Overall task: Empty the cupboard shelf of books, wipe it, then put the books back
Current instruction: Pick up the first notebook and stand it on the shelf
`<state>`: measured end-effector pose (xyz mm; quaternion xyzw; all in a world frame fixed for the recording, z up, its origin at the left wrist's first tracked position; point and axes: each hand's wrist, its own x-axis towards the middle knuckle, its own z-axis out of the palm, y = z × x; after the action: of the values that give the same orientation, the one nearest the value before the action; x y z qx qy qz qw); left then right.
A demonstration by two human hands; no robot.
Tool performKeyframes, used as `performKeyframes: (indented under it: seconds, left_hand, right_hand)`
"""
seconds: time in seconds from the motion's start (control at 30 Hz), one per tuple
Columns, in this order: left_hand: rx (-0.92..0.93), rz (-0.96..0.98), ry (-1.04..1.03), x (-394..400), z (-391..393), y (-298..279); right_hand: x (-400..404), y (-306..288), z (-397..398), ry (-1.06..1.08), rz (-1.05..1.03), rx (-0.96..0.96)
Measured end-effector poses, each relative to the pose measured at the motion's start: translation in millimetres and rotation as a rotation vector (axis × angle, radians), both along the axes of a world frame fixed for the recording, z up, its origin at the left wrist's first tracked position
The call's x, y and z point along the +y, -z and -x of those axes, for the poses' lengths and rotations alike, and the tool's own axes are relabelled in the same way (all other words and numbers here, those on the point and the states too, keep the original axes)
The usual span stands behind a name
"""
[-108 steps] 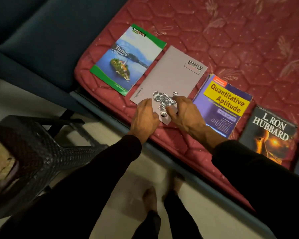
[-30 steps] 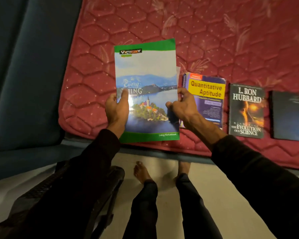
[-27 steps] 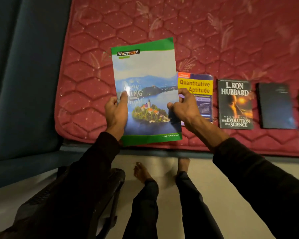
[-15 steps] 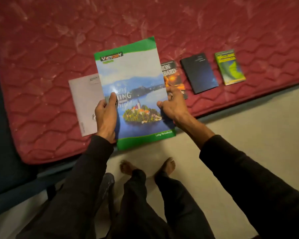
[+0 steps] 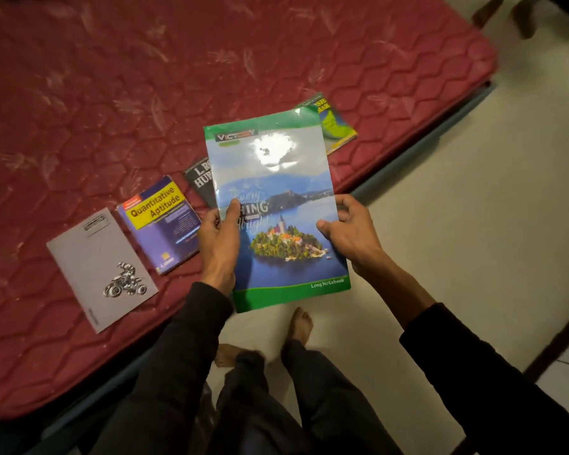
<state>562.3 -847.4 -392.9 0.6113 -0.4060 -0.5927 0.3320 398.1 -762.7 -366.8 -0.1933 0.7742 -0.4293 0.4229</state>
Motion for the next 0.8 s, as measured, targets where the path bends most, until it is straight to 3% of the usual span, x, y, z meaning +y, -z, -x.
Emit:
performKeyframes:
  seconds: [0.33,0.53,0.8]
  left_hand:
    - [0.038,0.014,0.306,40,121,-26]
    - [0.075,-0.116,0.551,46,181,-36]
    - [0.097,-0.06,0.894,58,259,-52]
  right_hand:
    - [92,-33,84,0.322,0.011,0.036]
    - [126,-43,115,0.538,-0.004,0.069]
    - [161,-60,139,0.843,-0.001,0.081]
